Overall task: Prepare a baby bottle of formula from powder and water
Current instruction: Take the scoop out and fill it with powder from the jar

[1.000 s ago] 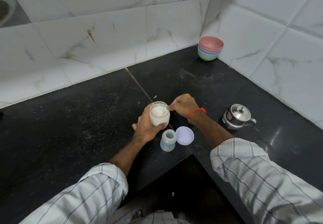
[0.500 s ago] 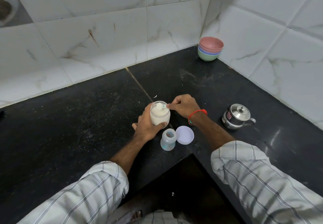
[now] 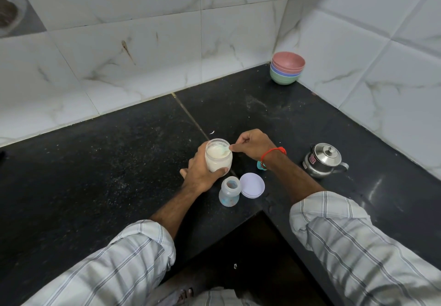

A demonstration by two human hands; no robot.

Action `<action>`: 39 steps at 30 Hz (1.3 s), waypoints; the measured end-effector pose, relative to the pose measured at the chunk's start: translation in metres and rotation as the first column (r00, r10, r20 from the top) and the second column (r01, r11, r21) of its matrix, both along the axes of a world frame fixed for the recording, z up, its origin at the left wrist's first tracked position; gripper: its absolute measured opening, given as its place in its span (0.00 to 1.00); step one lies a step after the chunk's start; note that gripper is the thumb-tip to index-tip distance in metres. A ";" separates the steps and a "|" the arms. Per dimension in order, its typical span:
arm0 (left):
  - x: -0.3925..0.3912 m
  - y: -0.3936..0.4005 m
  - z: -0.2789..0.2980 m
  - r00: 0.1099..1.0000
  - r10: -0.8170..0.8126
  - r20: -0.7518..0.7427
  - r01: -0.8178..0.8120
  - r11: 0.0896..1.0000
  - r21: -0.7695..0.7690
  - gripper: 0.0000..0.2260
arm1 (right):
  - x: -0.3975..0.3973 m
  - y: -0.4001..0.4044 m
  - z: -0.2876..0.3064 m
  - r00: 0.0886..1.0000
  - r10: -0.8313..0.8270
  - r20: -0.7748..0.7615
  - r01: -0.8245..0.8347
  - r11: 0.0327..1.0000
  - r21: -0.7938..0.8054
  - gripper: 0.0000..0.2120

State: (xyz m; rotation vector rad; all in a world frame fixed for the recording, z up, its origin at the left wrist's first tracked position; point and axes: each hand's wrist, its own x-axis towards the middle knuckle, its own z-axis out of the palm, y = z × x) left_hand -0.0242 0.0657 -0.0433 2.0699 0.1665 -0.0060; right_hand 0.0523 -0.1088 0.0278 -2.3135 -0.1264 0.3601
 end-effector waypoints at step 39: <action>-0.065 -0.142 0.013 0.901 -0.270 0.339 0.278 0.960 0.026 0.23 | -0.086 -0.179 0.021 0.868 -0.405 -0.289 0.471 0.484 0.737 0.06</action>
